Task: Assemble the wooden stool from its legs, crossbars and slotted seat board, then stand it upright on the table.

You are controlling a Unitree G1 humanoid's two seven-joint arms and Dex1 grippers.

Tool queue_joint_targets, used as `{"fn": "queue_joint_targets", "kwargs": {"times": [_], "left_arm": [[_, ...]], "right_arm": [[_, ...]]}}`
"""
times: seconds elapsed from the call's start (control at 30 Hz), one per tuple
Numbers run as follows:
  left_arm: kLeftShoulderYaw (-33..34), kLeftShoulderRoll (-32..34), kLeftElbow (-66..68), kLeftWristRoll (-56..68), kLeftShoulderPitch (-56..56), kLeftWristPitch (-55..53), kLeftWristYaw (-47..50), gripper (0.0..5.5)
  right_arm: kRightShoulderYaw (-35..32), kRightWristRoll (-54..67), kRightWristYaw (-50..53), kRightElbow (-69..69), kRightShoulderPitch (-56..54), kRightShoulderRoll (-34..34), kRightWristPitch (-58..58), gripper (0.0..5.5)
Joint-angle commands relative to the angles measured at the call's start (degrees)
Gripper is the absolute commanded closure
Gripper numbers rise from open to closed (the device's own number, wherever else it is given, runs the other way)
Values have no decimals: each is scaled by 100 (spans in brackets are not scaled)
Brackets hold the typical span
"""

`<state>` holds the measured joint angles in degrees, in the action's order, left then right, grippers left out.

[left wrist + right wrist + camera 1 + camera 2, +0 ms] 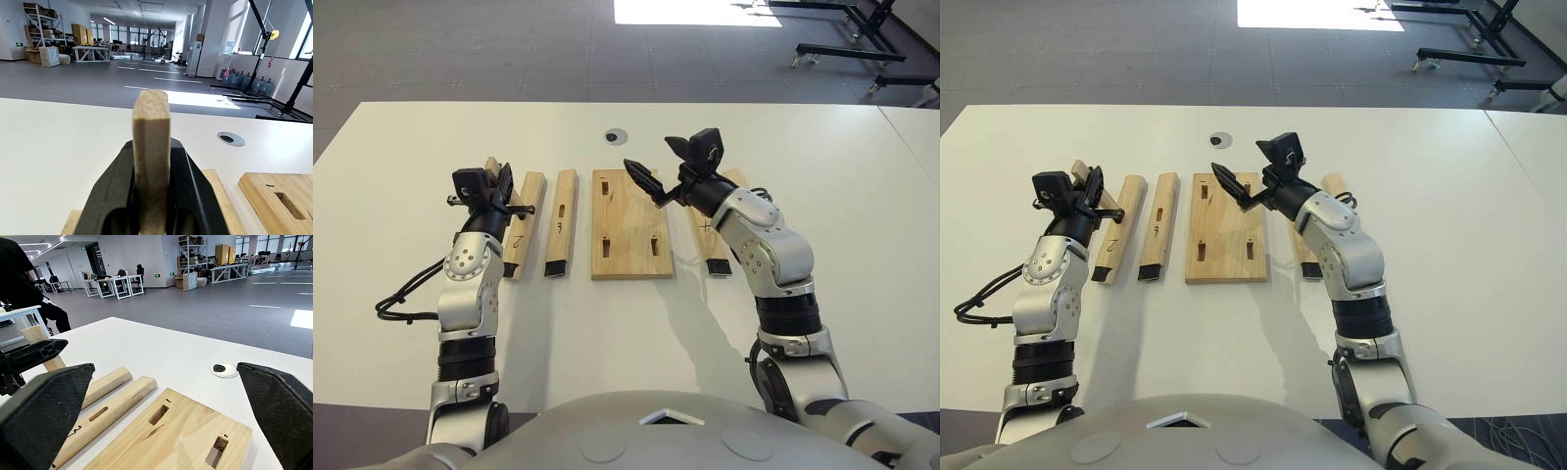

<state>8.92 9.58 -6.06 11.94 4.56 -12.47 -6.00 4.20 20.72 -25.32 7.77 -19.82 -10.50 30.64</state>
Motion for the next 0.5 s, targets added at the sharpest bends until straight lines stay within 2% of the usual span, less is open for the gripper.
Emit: {"fn": "queue_joint_targets", "kwargs": {"times": [0.03,0.27,0.5], "left_arm": [[-43,8,-9,-56,12,-128,-4,512],[-137,50,-28,-107,-43,-99,-141,512],[-14,386,96,-20,124,-104,-576,512]], "right_arm": [[4,-38,19,32,-77,9,-21,13],[27,-30,34,54,-48,36,-18,13],[69,-27,50,77,-15,82,-6,13]]}}
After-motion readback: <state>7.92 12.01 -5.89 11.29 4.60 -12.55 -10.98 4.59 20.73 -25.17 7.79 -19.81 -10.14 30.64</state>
